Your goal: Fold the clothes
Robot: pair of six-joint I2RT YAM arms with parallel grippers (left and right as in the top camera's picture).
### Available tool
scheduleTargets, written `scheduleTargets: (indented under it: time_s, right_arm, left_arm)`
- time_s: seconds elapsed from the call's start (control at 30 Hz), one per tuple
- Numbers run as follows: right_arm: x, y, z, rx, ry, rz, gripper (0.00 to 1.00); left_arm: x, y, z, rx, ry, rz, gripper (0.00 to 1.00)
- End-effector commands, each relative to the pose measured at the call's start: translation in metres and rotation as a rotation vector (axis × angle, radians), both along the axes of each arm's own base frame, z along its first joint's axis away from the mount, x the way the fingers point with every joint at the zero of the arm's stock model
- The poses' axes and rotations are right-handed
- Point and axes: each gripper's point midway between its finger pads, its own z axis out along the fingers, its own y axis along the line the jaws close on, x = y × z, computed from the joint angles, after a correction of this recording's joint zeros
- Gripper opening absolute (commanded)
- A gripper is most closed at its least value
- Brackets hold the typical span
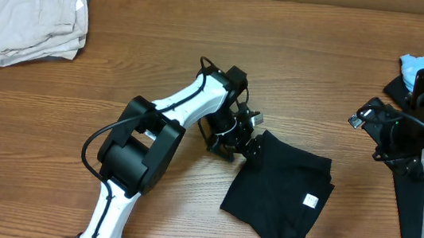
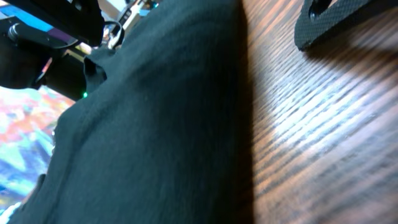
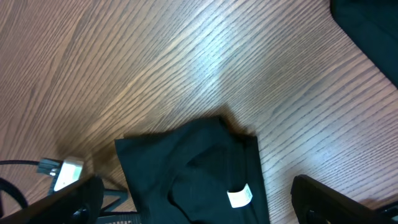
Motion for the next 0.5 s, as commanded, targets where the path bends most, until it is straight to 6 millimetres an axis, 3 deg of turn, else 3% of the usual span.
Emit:
scheduleTargets:
  time_s: [0.0,0.3,0.4,0.47]
  right_arm:
    - [0.005,-0.001,0.009,-0.004,-0.040,0.004,1.00]
    - [0.007,-0.002,0.010,-0.006,-0.049,0.004,1.00]
    - [0.007,-0.002,0.010,-0.006,-0.048,0.004,1.00]
    - [0.007,-0.002,0.010,-0.006,-0.048,0.004,1.00]
  left_arm:
    - [-0.011,-0.009,0.009,-0.074,0.064,0.026,1.00]
    - [-0.021,-0.023,-0.001,-0.037,0.067,0.034,1.00]
    - [-0.022,-0.023,-0.010,0.035,0.044,0.047,0.88]
    - [-0.023,-0.022,-0.014,0.080,0.037,0.058,0.85]
